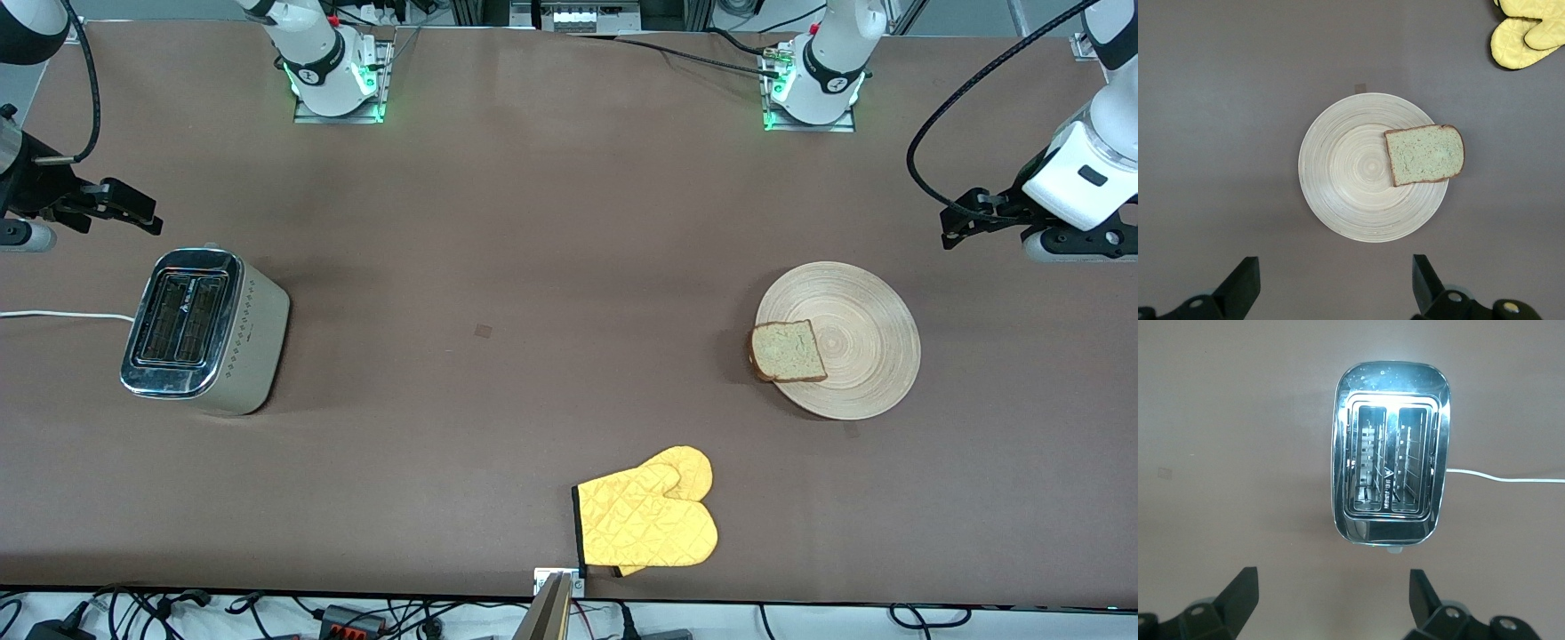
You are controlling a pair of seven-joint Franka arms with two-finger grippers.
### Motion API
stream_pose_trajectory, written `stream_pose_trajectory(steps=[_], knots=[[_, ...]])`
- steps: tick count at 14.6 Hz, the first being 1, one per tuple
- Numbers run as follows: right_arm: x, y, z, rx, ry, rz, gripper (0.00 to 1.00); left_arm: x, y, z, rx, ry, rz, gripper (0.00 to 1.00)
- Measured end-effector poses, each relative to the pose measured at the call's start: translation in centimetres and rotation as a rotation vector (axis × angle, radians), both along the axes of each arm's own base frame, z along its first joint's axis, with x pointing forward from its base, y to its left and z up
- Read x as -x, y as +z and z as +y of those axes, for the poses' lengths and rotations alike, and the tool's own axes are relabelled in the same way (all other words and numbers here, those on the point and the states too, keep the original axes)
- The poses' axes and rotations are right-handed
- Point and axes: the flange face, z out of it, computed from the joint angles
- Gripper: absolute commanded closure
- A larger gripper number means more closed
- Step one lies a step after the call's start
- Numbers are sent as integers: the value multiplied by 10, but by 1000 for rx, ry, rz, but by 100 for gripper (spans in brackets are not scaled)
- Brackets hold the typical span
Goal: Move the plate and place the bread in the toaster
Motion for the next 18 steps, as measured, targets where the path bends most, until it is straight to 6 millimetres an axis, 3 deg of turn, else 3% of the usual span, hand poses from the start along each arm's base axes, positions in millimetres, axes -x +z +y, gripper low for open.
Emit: stream_pose_trajectory(steps=[11,15,18], knots=[[2,1,0,0,-1,8,0,1,-3,-8,-1,-14,16,0],[1,2,-2,0,-4,4,0,5,-39,-8,-8,-10,203,0],[1,2,-2,0,-5,4,0,-16,-48,-3,-2,0,223,0]])
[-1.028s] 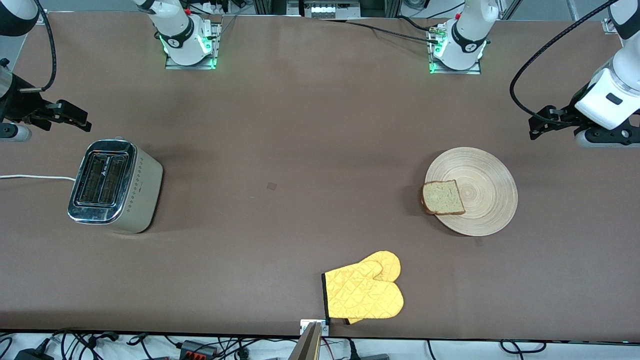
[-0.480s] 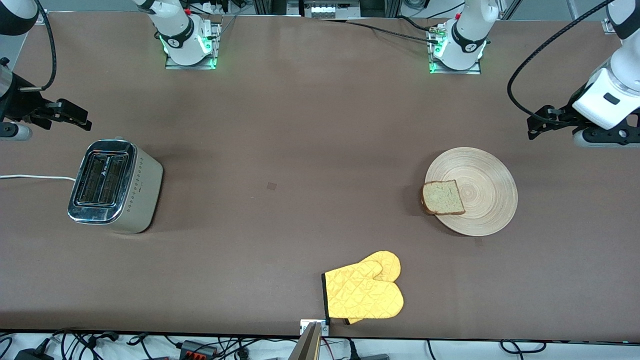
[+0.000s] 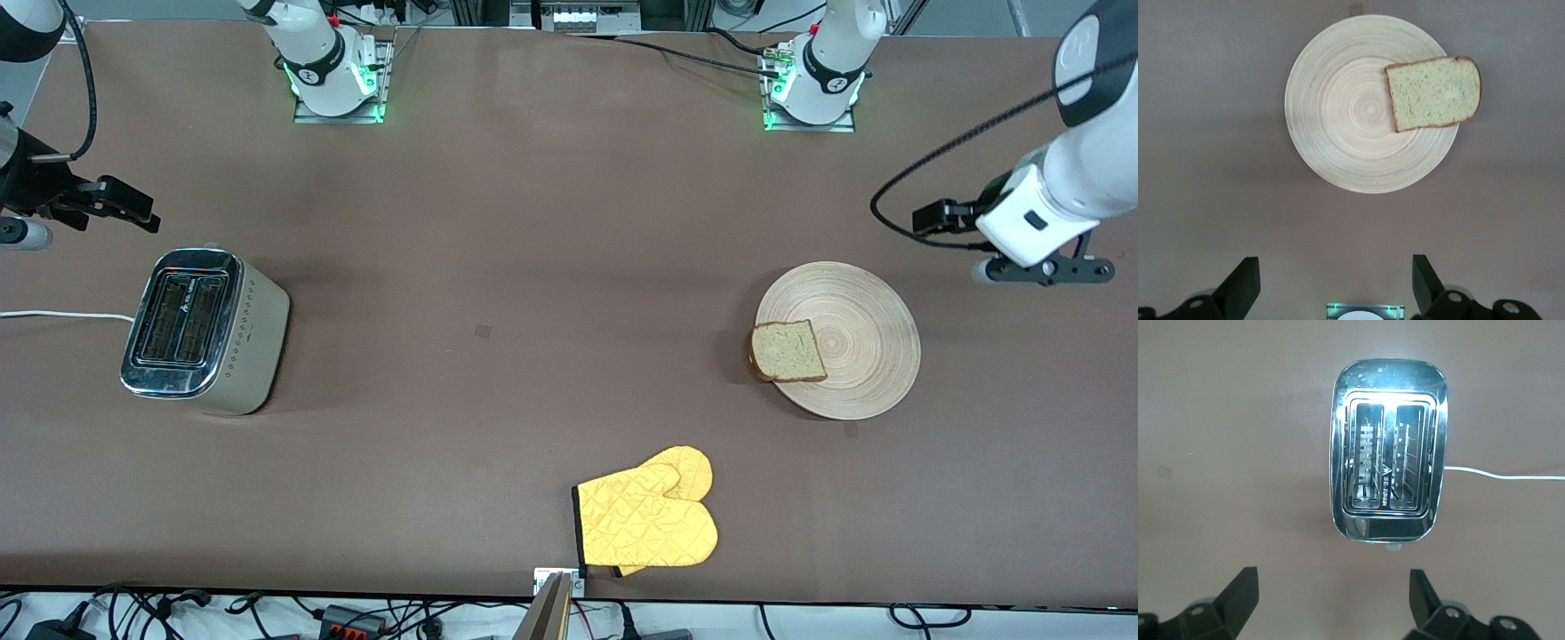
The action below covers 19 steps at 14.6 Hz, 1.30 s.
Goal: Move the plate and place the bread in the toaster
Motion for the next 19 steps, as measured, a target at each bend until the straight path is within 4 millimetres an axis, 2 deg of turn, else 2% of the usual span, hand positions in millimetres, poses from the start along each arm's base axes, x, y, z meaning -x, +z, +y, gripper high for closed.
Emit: stream_pose_trajectory(steps=[2,4,7,9,14,19], knots=[[0,0,0,0,0,0,0,-22,5,6,5,10,-26,0],[0,0,0,0,0,0,0,-38,3,20,9,32,-34,0],[0,0,1,0,2,0,0,-50,-10,52,32,76,-20,0],[0,0,1,0,2,0,0,-55,-19,75,109,116,-12,0],[0,0,1,0,2,-3,0,-56,-52,151,339,181,-4,0],[-1,0,1,1,1,-9,0,-45,-100,236,569,244,-29,0]])
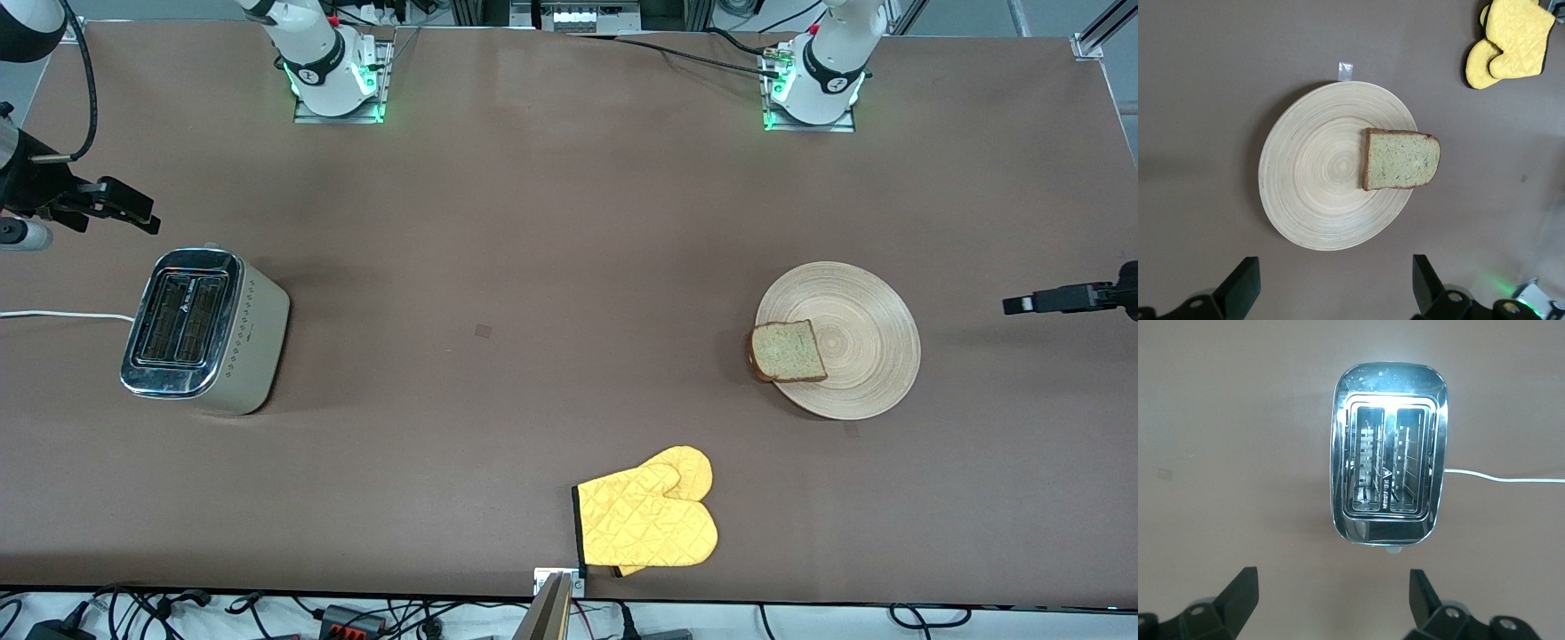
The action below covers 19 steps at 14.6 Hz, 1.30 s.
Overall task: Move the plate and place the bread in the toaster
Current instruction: 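Slide the open left gripper onto the wooden plate's rim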
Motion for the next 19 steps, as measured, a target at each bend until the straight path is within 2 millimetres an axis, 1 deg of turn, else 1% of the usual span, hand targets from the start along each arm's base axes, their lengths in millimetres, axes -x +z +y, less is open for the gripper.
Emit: stream_pose_trajectory(steps=[2,4,7,9,11,13,15,17,19], knots=[[0,0,0,2,0,-3,0,6,-21,23,43,-13,-12,0],[0,0,0,3,1,-3,0,10,-44,41,105,-31,-32,0],[0,0,0,3,1,-3,0,21,-92,66,258,-33,-64,0],[0,-1,0,3,2,0,0,29,-131,75,351,-26,-80,0],[0,-1,1,3,2,0,0,38,-175,82,442,-55,-130,0],[0,-1,0,3,2,1,0,48,-220,84,521,-54,-160,0],[0,-1,0,3,2,2,0,52,-257,83,541,-24,-157,0],[0,-2,0,3,2,5,0,53,-288,76,543,0,-150,0],[0,-3,0,3,3,7,0,50,-304,65,530,11,-147,3]])
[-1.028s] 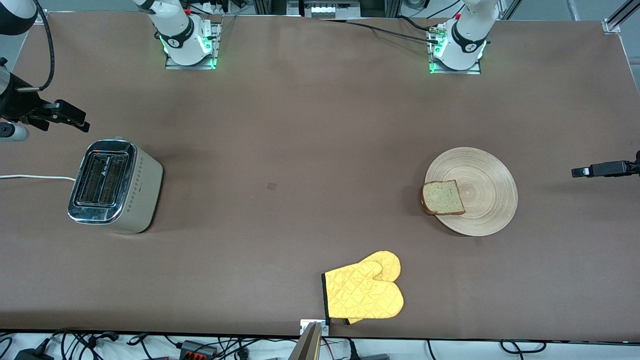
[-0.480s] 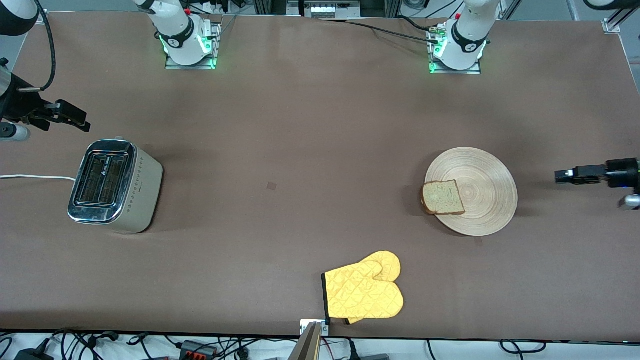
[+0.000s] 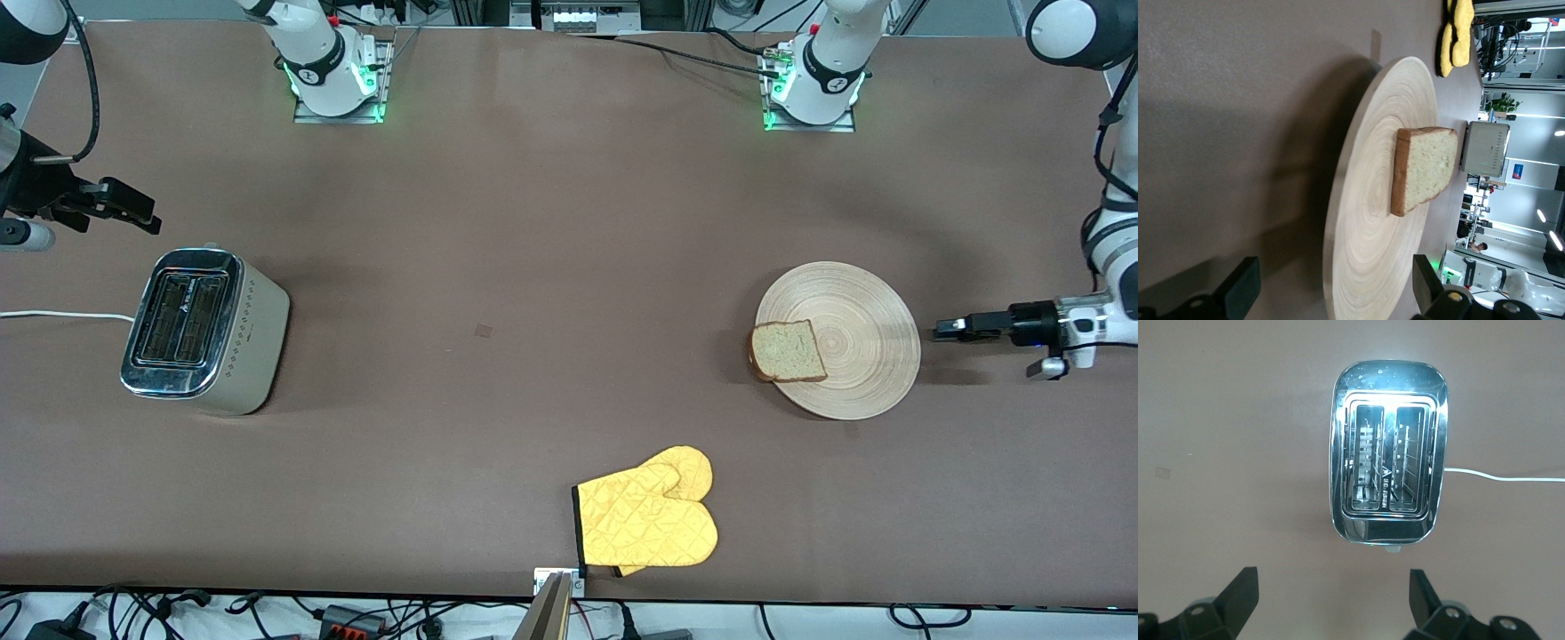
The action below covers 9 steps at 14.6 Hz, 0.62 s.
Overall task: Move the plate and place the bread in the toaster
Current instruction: 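Slide the open left gripper onto the wooden plate's rim, then grip the plate rim and push the plate toward the toaster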
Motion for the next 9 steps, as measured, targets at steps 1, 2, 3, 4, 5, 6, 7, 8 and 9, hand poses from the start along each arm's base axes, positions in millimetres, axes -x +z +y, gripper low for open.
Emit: stream_pose_trajectory(steps=[1,2,3,4,5,6,7,8,9], knots=[[0,-1,0,0,0,1,0,-1,-5,-5,-14,6,2,5],[-1,-2,0,0,0,3,0,-1,-9,-9,-17,14,5,7],[-1,-3,0,0,0,6,0,0,-9,-11,-12,24,5,12],[-2,-4,0,0,1,8,0,0,-11,-15,-7,24,-1,17],[-2,-5,0,0,0,8,0,-1,-11,-19,-1,11,-18,27],[-2,-5,0,0,0,8,0,-3,-12,-26,5,-11,-45,44],[-2,-5,0,0,0,9,0,-4,-15,-35,7,-32,-67,60],[-2,-5,0,-1,0,10,0,-6,-18,-44,8,-51,-79,72],[-2,-5,0,-1,0,11,0,-8,-19,-51,8,-65,-85,79]])
